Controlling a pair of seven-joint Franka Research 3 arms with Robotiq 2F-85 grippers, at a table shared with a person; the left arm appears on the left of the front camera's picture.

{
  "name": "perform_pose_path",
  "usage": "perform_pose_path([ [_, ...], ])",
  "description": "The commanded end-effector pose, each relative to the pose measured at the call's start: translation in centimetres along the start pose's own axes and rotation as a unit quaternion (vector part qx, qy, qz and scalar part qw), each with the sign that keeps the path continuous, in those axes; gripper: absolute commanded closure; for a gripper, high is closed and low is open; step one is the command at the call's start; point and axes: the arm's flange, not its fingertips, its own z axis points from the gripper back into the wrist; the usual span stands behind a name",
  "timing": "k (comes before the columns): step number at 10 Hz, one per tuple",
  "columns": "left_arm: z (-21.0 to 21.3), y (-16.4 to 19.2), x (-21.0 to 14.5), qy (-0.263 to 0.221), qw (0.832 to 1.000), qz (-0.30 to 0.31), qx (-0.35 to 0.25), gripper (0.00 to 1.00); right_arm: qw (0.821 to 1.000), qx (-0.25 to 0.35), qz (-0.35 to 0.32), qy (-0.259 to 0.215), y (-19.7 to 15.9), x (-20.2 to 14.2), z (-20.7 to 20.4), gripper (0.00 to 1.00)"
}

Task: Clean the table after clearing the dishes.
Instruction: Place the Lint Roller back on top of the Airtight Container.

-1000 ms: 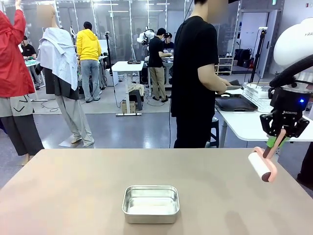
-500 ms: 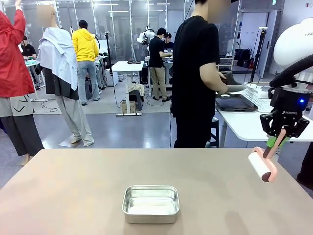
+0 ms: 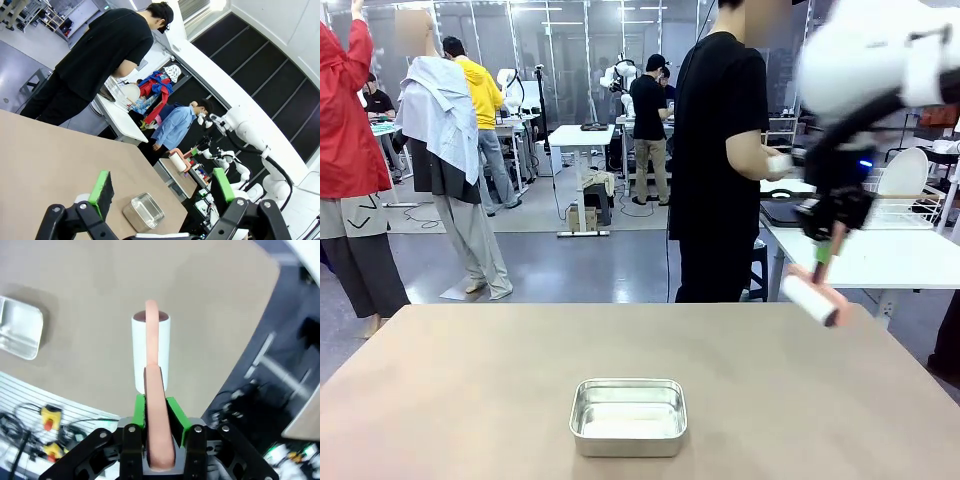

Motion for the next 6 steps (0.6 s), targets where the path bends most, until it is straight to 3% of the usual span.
perform_pose_path([
  [1,0.3,-0.4,-0.1,0.0,1.0,-0.001,-0.005,0.0,0.982,-0.073,0.176,0.016,5.0,5.7,0.5,0.77],
  [3,0.3,-0.4,-0.1,0.0,1.0,-0.001,-0.005,0.0,0.944,-0.084,0.32,0.005,13.6,7.6,-1.1,0.77],
  [6,0.3,-0.4,-0.1,0.0,1.0,-0.001,-0.005,0.0,0.878,-0.108,0.464,-0.034,21.5,6.8,-2.1,0.77],
])
